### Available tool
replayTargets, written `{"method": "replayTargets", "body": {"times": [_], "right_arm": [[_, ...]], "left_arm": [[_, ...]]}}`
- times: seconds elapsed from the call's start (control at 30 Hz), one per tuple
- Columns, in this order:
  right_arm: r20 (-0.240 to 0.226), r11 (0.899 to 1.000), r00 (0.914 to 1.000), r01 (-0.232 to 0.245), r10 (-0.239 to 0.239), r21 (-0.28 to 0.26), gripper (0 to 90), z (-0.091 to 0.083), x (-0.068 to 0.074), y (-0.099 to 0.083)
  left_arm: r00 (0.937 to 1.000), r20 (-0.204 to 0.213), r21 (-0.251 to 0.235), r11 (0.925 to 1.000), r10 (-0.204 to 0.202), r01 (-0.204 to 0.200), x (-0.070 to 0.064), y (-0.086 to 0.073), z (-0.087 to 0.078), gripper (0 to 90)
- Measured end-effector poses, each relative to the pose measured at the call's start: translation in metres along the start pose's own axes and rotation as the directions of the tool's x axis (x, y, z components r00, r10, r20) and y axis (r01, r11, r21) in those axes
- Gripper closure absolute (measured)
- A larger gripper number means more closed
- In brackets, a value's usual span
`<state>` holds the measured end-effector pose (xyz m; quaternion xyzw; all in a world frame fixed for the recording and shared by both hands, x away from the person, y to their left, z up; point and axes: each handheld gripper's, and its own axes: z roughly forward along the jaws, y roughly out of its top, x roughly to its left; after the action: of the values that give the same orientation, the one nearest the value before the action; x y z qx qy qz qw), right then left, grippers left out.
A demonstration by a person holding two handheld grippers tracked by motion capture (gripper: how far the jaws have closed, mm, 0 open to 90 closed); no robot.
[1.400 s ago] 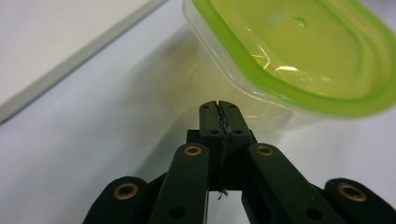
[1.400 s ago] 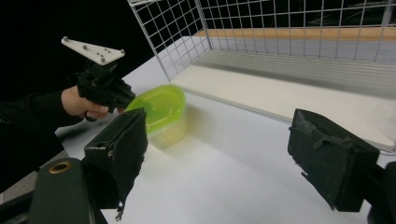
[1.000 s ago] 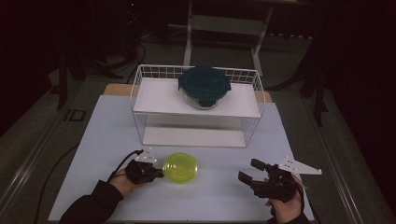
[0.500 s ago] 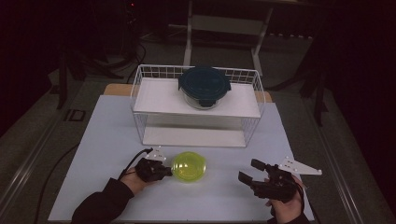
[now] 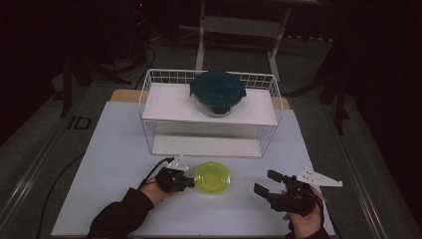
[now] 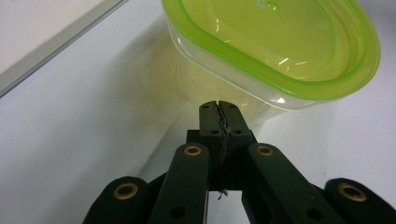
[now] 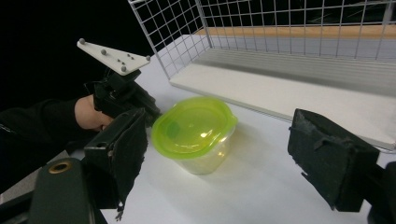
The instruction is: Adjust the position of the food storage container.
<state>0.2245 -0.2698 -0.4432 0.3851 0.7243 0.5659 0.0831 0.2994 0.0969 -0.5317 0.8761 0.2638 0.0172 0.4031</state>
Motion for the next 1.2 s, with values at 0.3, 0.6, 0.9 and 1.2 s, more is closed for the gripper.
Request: {"method": "replayTargets", "body": {"times": [0.3, 0.6, 0.9, 1.2], "right_arm": [[0.001, 1.000, 1.0000, 0.009, -0.009, 0.005, 19.3, 0.000, 0.001, -0.001], [0.003, 1.000, 0.9999, 0.016, -0.016, 0.005, 19.3, 0.001, 0.002, 0.000], [0.006, 1.000, 0.9997, 0.022, -0.022, 0.016, 19.3, 0.003, 0.003, 0.000], [0.007, 0.999, 0.9996, 0.026, -0.026, 0.018, 19.3, 0.003, 0.004, 0.000]], "left_arm": [[0.9998, -0.002, 0.005, 0.9998, -0.019, 0.019, 0.002, 0.000, -0.004, 88.5], [0.9981, -0.021, -0.027, 0.9981, -0.057, 0.056, 0.005, -0.005, -0.039, 88.3], [0.9981, -0.002, -0.081, 0.9948, -0.061, 0.061, 0.002, -0.001, -0.070, 67.7], [0.9972, 0.008, -0.135, 0.9880, -0.075, 0.075, -0.001, 0.008, -0.087, 24.9]]}}
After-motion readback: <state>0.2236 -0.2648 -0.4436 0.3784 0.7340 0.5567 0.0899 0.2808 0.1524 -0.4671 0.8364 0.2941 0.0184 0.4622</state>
